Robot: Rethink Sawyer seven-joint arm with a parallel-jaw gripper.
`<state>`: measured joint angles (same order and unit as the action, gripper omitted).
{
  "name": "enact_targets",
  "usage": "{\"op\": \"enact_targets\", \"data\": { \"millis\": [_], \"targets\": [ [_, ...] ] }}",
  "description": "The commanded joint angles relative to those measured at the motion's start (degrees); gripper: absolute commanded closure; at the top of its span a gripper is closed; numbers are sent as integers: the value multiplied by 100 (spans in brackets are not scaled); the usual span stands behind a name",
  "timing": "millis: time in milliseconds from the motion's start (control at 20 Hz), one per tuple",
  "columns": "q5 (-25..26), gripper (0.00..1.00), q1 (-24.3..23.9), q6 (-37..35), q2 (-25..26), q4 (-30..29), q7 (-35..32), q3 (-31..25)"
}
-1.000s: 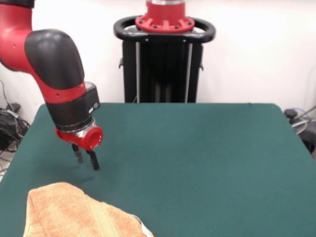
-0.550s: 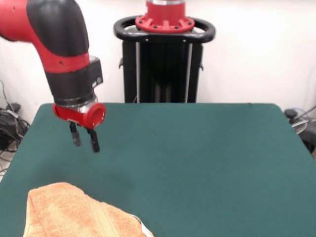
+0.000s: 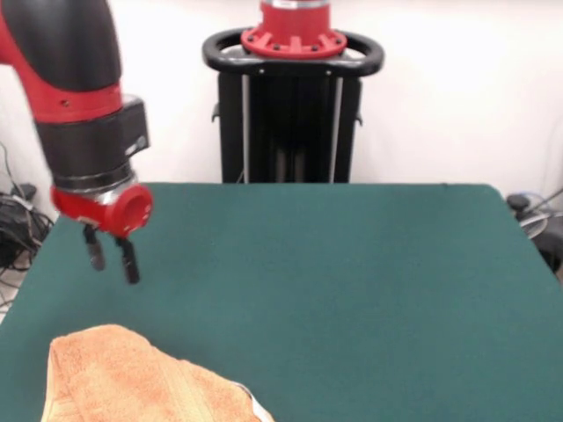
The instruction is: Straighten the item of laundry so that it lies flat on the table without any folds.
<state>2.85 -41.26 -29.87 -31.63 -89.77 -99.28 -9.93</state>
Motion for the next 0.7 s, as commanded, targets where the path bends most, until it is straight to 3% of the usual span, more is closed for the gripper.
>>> {"op": "enact_targets", "data": {
  "millis": [50, 350, 700],
  "targets": [
    [331, 0, -180, -375, 953, 1067, 259, -128],
    [450, 0, -320, -87, 1648, 1658, 438, -258],
    [586, 0, -263, 567, 2174, 1871, 147, -357]
  ]
}}
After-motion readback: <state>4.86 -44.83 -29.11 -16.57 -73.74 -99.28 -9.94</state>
